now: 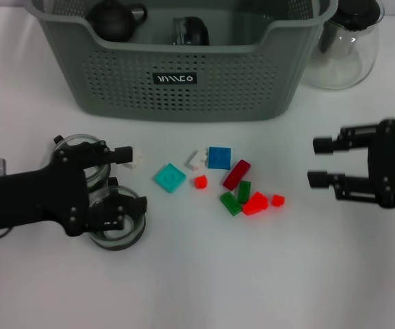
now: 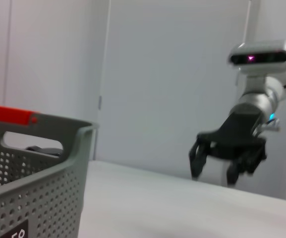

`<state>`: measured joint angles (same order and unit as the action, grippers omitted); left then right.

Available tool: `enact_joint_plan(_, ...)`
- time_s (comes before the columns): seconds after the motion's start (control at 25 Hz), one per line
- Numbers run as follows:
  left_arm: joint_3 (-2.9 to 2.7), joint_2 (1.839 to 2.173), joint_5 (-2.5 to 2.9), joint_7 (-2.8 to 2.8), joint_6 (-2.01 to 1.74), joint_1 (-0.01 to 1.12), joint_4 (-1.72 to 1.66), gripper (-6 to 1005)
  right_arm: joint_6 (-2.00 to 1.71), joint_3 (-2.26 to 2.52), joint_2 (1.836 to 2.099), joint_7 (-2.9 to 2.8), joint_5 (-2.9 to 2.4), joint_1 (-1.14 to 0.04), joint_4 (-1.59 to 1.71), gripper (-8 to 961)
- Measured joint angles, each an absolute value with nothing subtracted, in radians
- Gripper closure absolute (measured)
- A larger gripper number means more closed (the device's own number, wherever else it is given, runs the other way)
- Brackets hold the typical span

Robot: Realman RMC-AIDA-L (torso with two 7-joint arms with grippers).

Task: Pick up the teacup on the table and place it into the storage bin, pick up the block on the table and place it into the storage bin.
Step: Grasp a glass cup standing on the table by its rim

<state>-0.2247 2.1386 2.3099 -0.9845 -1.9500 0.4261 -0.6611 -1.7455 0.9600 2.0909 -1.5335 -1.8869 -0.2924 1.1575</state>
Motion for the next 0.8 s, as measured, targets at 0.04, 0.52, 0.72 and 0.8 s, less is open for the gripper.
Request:
enact_joint_plan(0.04,-0.237,2.138,2.312,-1.007,-1.969,0.429,-0.696,180,-1.747,0.949,2.092,-1.526,-1.909,-0.300,1.138,419)
enact_joint_plan(0.52,-0.782,2.170,2.461,-1.718,-2.042,0.434,-1.487,206,-1.770,0.755,2.084,-1.377,-1.949,-0.407,0.877,419)
enact_joint_plan(0.72,-1.017,2.172,2.569,-1.962,-1.945,0.433,-1.630,291,-1.772,0.752,2.084,-1.377,-1.960,-0.420,0.873,419)
enact_joint_plan(0.8,-1.113,2.171,2.648,-1.977,-1.921,0.433,-1.666,333,-1.773,0.751,2.083,-1.379,-1.965,-0.427,0.872,419)
